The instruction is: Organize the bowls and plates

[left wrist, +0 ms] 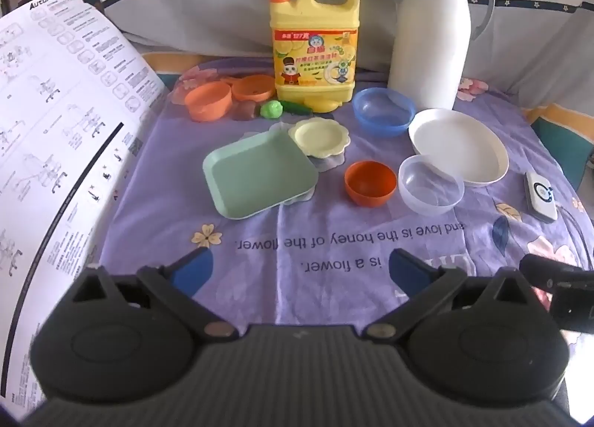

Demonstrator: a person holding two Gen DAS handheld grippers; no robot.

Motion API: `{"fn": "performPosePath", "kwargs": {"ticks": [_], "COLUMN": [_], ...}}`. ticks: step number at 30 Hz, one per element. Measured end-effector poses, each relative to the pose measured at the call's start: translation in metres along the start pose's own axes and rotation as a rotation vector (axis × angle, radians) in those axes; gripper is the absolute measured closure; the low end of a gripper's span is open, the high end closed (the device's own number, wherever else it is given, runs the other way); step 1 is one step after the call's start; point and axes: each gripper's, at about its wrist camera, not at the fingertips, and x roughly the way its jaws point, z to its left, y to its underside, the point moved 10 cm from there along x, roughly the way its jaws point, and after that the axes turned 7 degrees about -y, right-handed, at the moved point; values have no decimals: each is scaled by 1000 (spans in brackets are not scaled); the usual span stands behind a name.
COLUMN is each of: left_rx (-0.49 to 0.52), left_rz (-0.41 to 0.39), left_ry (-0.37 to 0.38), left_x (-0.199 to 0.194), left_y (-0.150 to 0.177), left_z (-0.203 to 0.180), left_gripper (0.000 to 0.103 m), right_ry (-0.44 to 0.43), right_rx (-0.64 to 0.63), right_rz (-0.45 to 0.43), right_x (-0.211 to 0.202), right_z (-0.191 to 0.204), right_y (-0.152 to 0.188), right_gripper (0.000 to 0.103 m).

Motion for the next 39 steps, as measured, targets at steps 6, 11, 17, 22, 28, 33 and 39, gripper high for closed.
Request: {"fn": "performPosePath", "kwargs": {"ticks": [6, 11, 17, 22, 28, 33, 39], "left_rx": [8, 8, 8, 2, 1, -8, 2], "left_rz": [-12, -10, -9, -3, -4, -3, -9], "left_ry": [3, 7, 6, 8, 8, 22, 19], "left_x": [-4, -4, -4, -4, -4, -2, 0], "left_y": [-2, -3, -3, -3, -3, -3, -3], "left_z": [-4, -6, -6, -5, -5, -4, -4], "left_gripper": [0, 0, 0, 0, 0, 0, 0], "right_ry": [4, 14, 18, 21, 24, 24, 26], "right_rx": [8, 6, 8, 5, 2, 4, 4], "right_rz": [-16, -18, -29, -25, -25, -21, -21], "right_x": [-4, -5, -7, -6, -5, -5, -4], "right_z": [-2, -3, -3, -2, -2, -4, -4], "right_y": [-2, -1, -2, -2, -2, -2, -1], "right_gripper": [0, 0, 0, 0, 0, 0, 0]}}
